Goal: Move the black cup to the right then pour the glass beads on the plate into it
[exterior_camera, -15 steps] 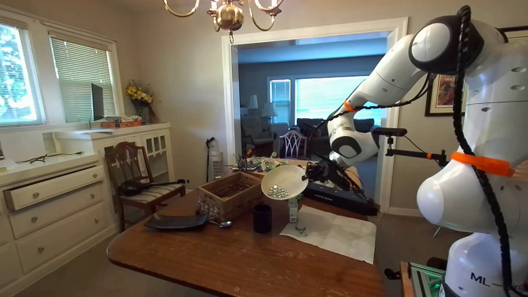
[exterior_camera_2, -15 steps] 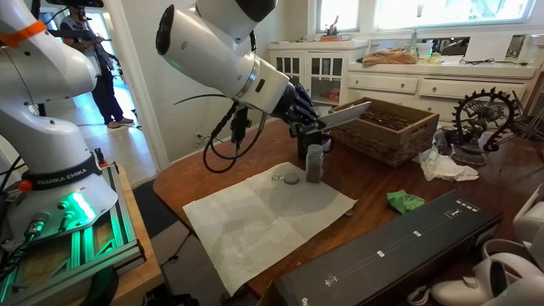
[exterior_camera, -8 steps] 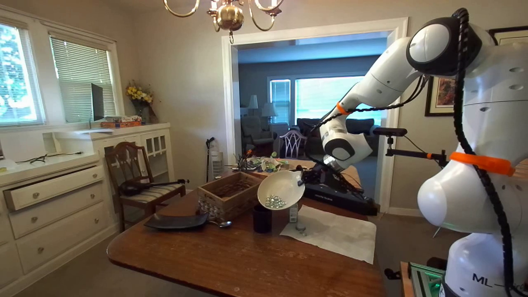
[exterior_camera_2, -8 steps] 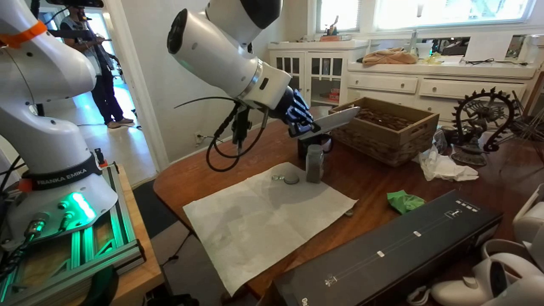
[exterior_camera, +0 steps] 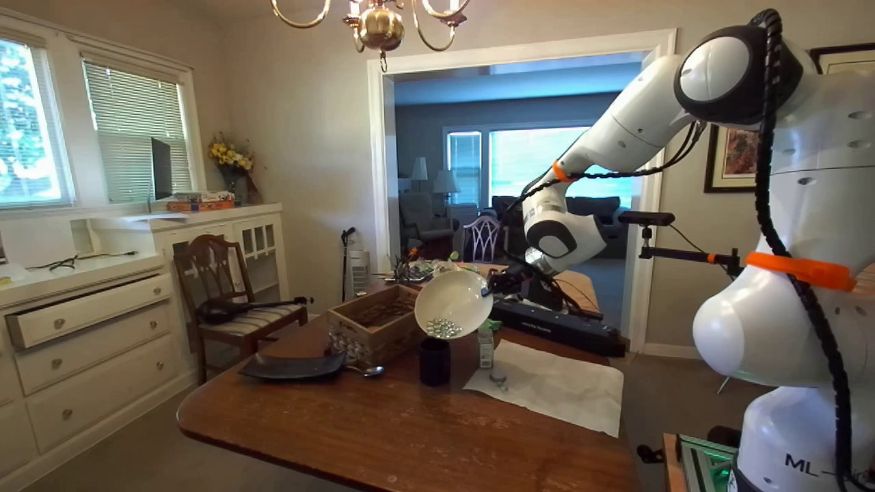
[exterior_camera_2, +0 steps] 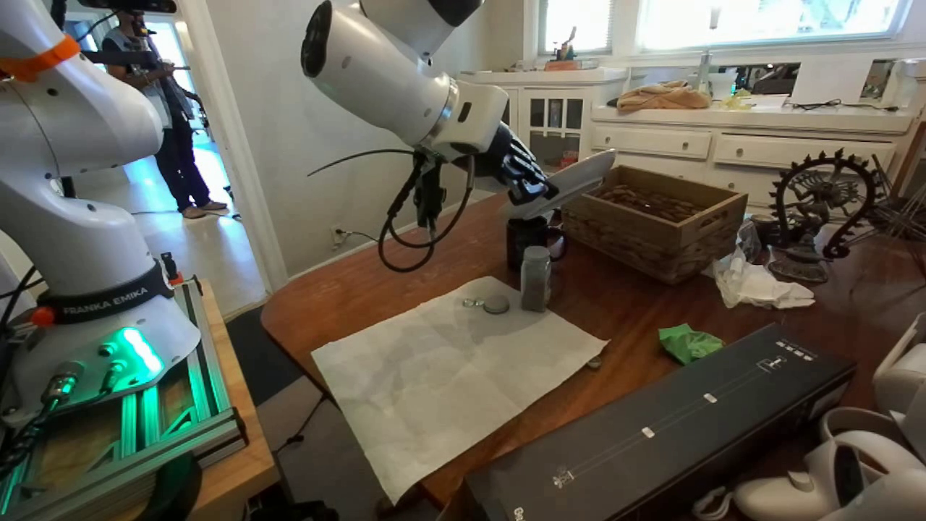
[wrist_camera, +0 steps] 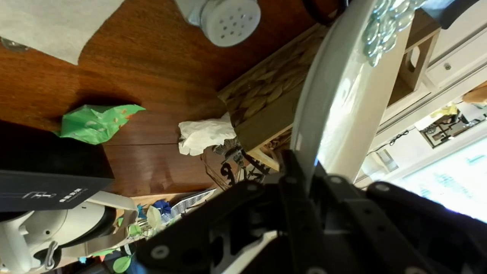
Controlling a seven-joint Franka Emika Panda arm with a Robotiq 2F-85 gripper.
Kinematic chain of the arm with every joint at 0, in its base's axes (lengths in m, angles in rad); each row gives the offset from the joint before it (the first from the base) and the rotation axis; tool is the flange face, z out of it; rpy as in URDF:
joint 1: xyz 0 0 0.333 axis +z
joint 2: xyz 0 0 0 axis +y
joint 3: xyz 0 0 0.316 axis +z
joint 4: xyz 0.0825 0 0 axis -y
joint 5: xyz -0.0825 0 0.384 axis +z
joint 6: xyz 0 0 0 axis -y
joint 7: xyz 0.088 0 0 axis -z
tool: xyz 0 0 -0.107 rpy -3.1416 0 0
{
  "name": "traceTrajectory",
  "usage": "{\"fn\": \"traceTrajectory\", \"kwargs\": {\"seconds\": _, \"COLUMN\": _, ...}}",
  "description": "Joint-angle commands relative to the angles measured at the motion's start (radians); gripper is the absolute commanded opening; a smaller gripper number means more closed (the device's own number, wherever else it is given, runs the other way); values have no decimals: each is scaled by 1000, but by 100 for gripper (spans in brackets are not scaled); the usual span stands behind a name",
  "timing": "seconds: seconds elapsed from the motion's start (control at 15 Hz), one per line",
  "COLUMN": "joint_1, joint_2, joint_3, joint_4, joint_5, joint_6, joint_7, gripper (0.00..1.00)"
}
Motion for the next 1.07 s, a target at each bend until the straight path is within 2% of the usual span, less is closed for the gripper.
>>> {"fn": "traceTrajectory", "kwargs": {"seconds": 0.0, "joint_1": 5, "joint_2": -25, "joint_3": -3, "joint_4": 28, "joint_5": 85, "joint_6": 15, "joint_7": -89, "gripper": 2}}
{"fn": "traceTrajectory", "kwargs": {"seconds": 0.4, "joint_1": 9, "joint_2": -10, "joint_3": -9, "joint_4": 48, "joint_5": 160, "joint_6": 36, "joint_7": -212, "gripper": 2}}
{"fn": "traceTrajectory", "kwargs": {"seconds": 1.0, "joint_1": 14, "joint_2": -13, "joint_3": -12, "joint_4": 48, "joint_5": 315, "joint_6": 21, "joint_7": -472, "gripper": 2}}
